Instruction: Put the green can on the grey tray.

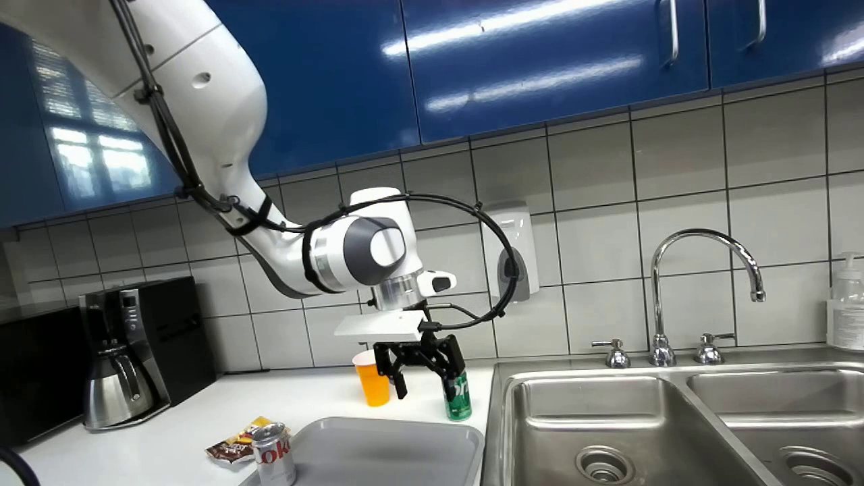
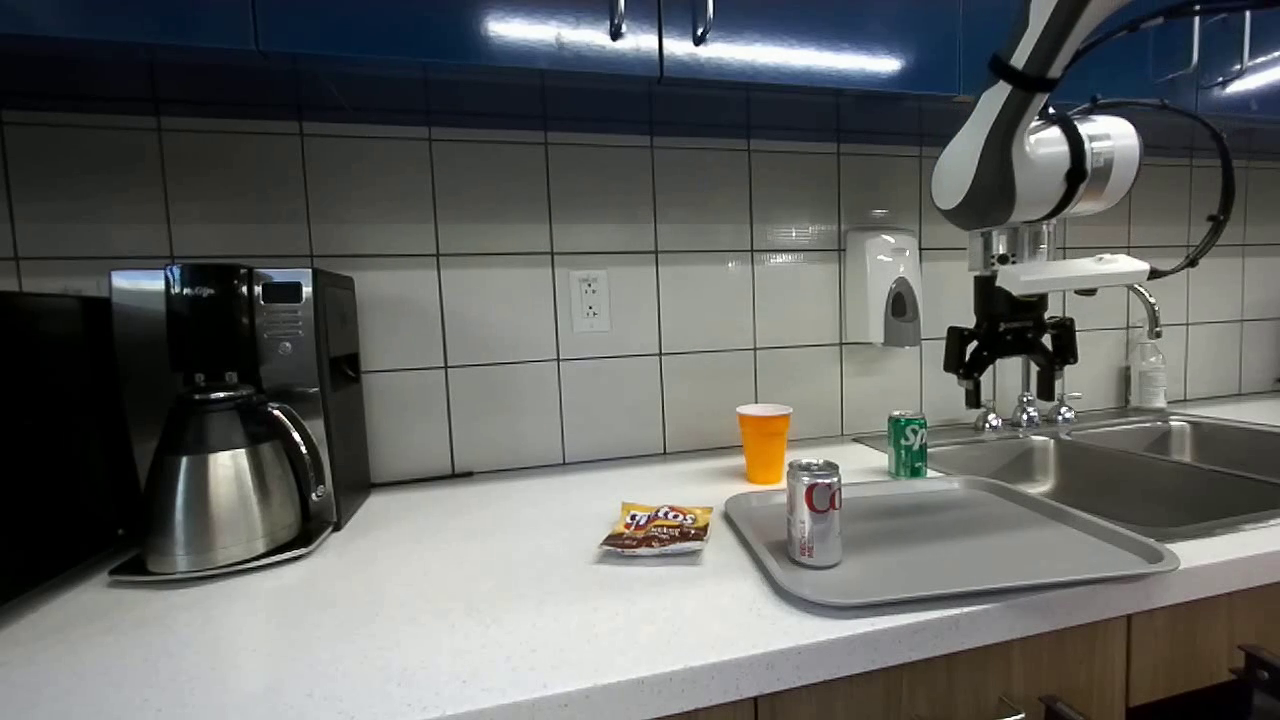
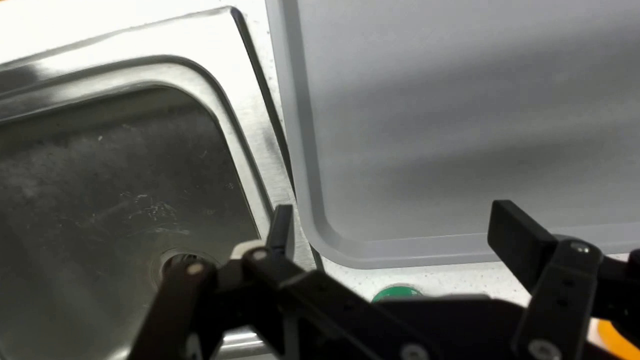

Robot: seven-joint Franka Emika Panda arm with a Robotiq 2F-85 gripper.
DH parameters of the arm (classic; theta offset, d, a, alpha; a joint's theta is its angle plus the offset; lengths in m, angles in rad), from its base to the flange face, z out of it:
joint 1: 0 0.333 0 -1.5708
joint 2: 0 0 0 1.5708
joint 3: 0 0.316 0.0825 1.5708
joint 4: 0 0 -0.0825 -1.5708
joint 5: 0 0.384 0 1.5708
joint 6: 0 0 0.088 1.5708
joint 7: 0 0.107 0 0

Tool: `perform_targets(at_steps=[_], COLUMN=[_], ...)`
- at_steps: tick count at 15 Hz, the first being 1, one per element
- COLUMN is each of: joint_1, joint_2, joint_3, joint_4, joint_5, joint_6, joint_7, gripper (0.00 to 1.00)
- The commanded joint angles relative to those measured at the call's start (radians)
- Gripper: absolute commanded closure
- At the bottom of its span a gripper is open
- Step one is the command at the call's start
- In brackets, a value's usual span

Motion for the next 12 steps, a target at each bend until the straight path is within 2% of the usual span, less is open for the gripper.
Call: perform_targets(at_steps=[1, 6, 12], joint_1=[-0.008, -0.007, 0.006], joint_2=[0.092, 0.196, 0.308], joint_3=[0.005, 0.017, 0.029], joint_4=[0.065, 0.158, 0.272], joint_5=[0.044, 0.093, 0.081], joint_6=[0.035, 0.034, 0.032], joint_7=[-0.005, 0.001, 0.047], gripper=[0.00, 0.00, 0.00])
